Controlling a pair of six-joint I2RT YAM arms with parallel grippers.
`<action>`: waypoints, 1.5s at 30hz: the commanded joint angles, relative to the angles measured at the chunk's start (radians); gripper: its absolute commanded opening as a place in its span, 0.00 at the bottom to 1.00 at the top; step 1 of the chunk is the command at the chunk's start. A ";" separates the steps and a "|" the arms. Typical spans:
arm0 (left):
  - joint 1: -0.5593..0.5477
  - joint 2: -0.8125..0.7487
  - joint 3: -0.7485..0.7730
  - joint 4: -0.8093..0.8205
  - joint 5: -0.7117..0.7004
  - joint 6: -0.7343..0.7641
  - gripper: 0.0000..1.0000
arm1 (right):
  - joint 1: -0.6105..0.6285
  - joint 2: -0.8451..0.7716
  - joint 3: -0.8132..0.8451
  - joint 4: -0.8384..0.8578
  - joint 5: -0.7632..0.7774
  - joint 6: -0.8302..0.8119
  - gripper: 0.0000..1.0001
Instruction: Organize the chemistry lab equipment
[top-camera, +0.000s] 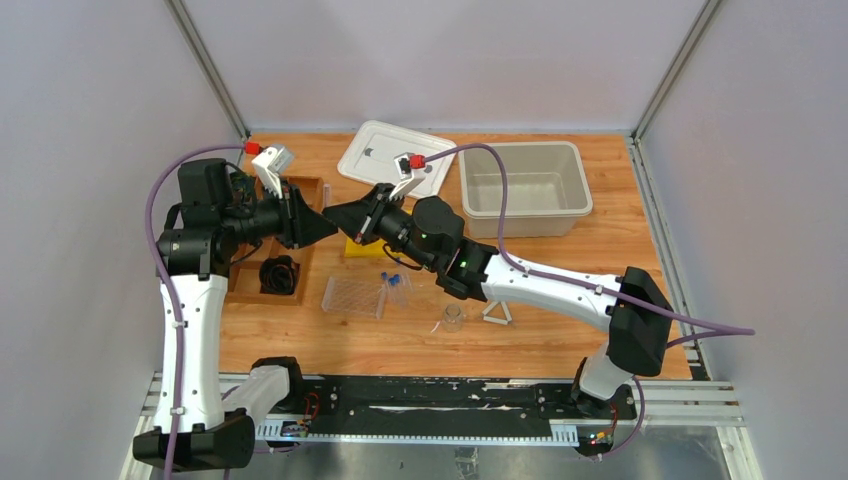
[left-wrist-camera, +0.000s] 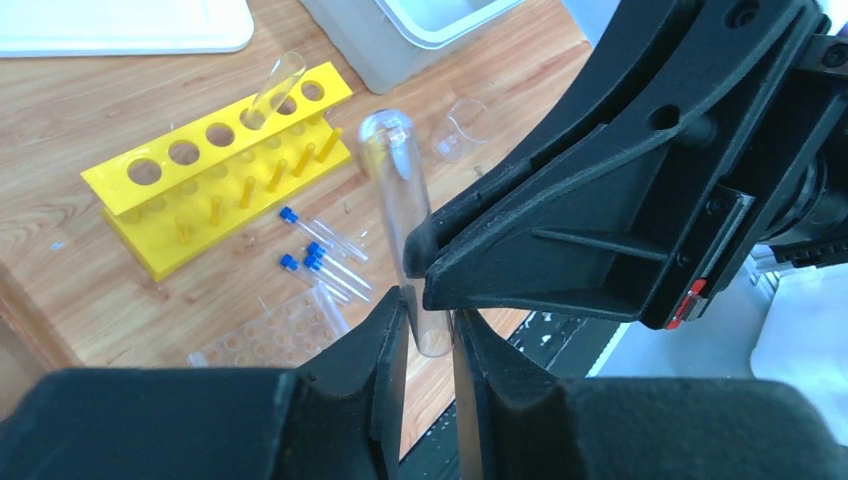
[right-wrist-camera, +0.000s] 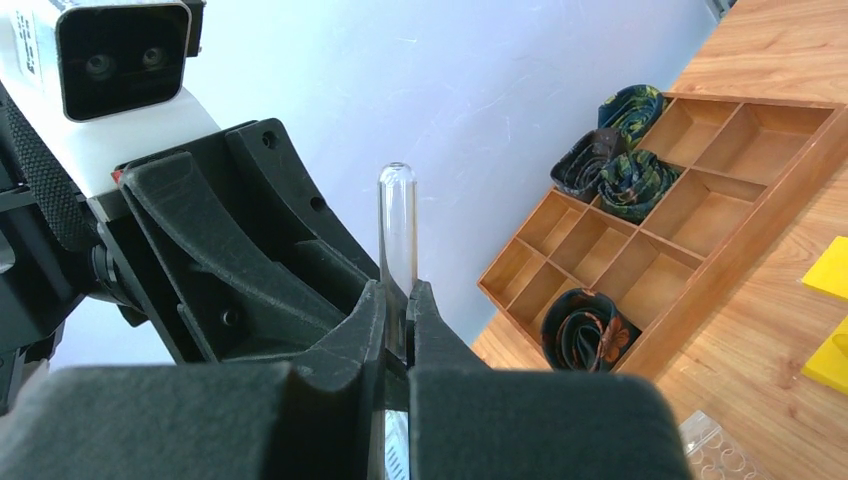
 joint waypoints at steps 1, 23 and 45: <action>0.006 0.006 -0.003 0.000 0.007 -0.006 0.21 | 0.022 -0.020 0.001 0.075 0.014 -0.036 0.05; 0.006 -0.072 -0.023 0.000 0.015 0.084 0.16 | -0.153 0.046 0.373 -0.513 -0.334 -0.145 0.60; 0.006 -0.075 -0.053 0.000 -0.026 0.096 0.17 | -0.187 0.202 0.609 -0.694 -0.598 -0.224 0.31</action>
